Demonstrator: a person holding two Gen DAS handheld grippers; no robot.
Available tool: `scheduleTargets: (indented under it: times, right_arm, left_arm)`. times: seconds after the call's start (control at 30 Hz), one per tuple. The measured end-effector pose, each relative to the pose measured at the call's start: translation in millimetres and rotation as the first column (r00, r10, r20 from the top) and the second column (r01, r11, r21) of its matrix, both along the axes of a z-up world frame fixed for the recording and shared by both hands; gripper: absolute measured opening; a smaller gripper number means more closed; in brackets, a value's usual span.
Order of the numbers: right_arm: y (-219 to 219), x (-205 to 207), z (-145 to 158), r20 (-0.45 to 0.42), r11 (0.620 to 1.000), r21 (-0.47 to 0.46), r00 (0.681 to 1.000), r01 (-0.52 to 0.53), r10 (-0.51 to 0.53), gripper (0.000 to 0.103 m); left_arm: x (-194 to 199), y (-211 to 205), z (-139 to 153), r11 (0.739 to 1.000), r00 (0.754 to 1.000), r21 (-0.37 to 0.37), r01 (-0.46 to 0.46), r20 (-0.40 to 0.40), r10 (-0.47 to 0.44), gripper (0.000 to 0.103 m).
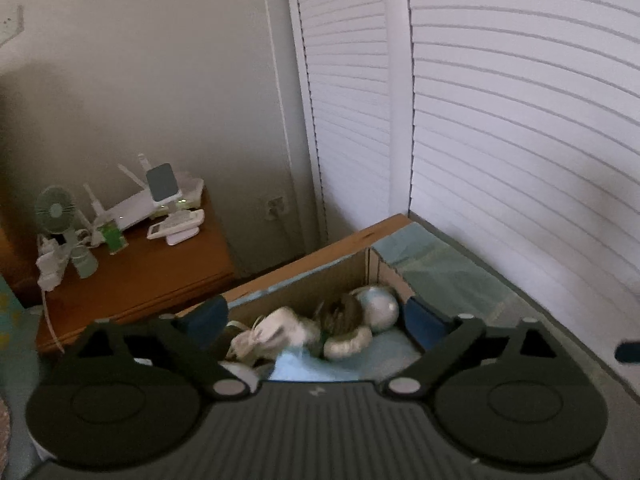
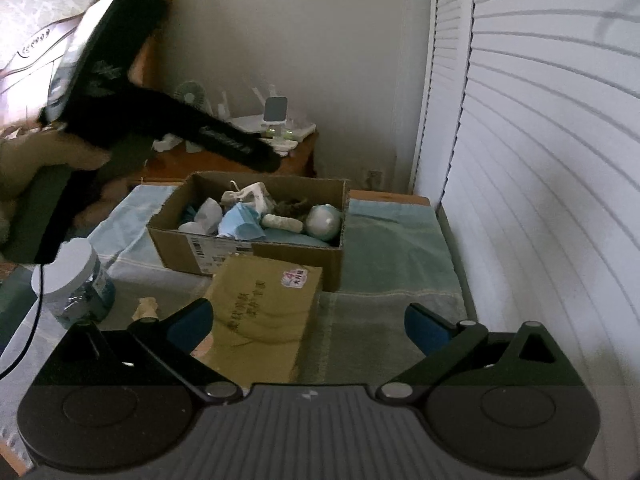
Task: Organize soft objects
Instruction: 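Lower the brown fuzzy ball into the box and open the left gripper, then move the left gripper to the beige cloth and close on it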
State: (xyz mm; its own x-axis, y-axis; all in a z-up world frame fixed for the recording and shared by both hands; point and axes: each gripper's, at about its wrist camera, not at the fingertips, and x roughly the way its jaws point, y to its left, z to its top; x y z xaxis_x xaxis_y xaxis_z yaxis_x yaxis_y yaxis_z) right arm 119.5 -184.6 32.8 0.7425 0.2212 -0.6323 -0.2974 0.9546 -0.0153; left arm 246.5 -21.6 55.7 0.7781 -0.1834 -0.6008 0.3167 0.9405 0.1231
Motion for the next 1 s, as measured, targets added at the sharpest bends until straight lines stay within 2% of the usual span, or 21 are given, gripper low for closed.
scheduleTargets:
  times: [0.17,0.57,0.7,0.83,1.0]
  right_arm:
    - [3,-11,4,0.011,1.0,0.008,1.0,-0.008,0.008,0.103]
    - [8,-34,9,0.038,1.0,0.002,0.999,-0.03,0.03,0.103]
    - [9,-38,10,0.038,0.999,0.004,0.999,-0.033,0.032,0.103]
    - [11,-41,10,0.036,1.0,-0.006,0.999,-0.031,0.031,0.103]
    - [13,-41,9,0.033,1.0,-0.012,0.999,-0.027,0.027,0.103]
  left_arm:
    - [-36,13,-3,0.999,0.999,-0.009,-0.051,-0.009,0.051,0.099]
    - [-107,41,-23,0.967,0.974,-0.13,-0.219,-0.08,0.21,0.099]
    - [-122,42,-31,0.963,0.967,-0.097,-0.252,-0.061,0.247,0.099]
    - [-134,45,-39,0.957,0.963,-0.12,-0.264,-0.077,0.256,0.099]
    - [-140,43,-54,0.958,0.961,-0.091,-0.273,-0.07,0.267,0.099]
